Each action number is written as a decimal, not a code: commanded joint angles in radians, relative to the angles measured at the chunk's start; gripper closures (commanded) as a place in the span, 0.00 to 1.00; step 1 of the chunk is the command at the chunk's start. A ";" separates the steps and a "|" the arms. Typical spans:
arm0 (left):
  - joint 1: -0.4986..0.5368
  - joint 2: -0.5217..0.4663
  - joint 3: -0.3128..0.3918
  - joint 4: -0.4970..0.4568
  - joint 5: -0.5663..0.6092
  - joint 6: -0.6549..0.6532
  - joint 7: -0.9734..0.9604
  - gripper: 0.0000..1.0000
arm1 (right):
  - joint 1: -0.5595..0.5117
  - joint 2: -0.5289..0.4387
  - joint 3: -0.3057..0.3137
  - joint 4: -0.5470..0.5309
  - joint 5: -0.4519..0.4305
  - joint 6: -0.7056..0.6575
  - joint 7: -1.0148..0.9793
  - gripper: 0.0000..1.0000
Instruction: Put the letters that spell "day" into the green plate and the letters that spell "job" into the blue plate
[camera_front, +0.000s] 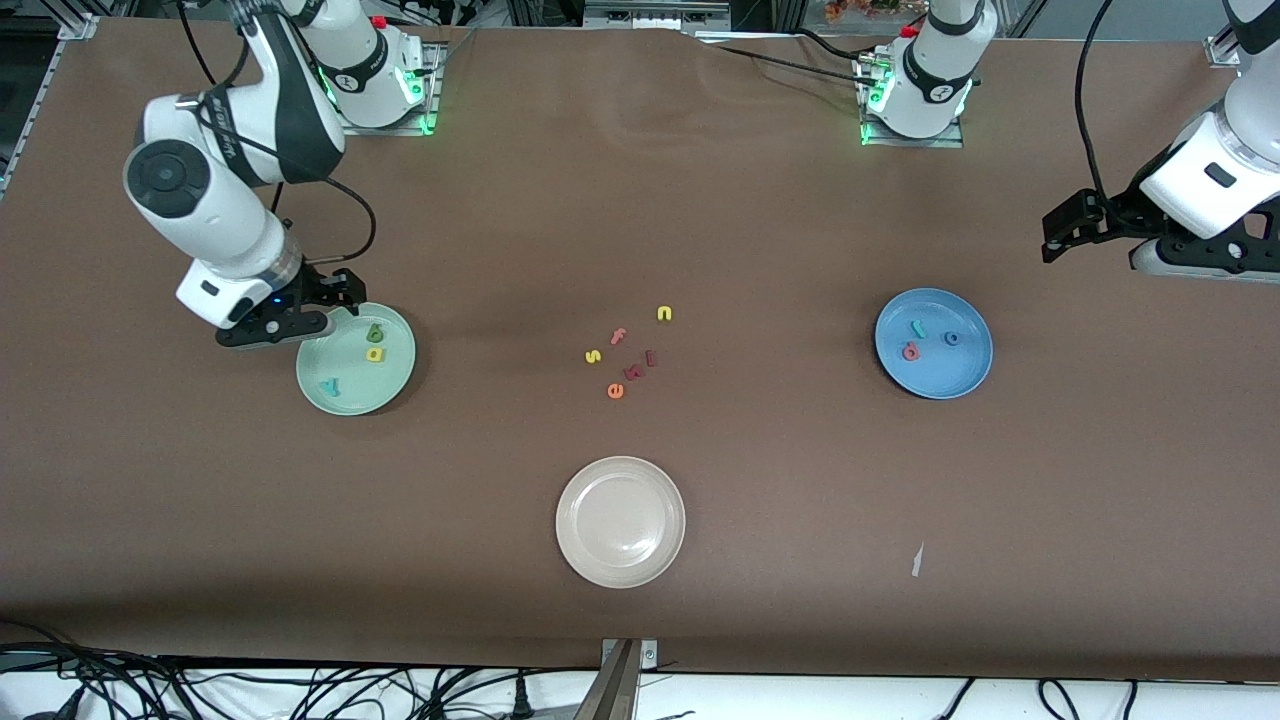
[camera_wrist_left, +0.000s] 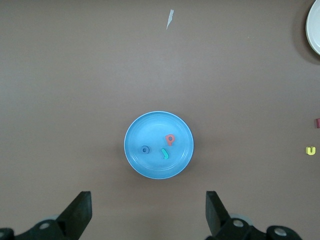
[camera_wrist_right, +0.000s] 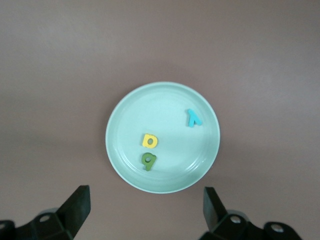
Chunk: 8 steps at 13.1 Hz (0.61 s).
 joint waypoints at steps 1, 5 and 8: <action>0.000 0.000 -0.001 0.008 0.021 0.003 0.004 0.00 | -0.013 -0.008 0.013 0.162 0.030 -0.185 -0.003 0.00; 0.000 0.000 -0.001 0.008 0.022 0.003 0.004 0.00 | -0.030 -0.007 -0.008 0.423 0.137 -0.498 -0.007 0.00; 0.000 0.000 -0.001 0.008 0.021 0.003 0.003 0.00 | -0.041 -0.010 -0.054 0.482 0.174 -0.582 -0.047 0.00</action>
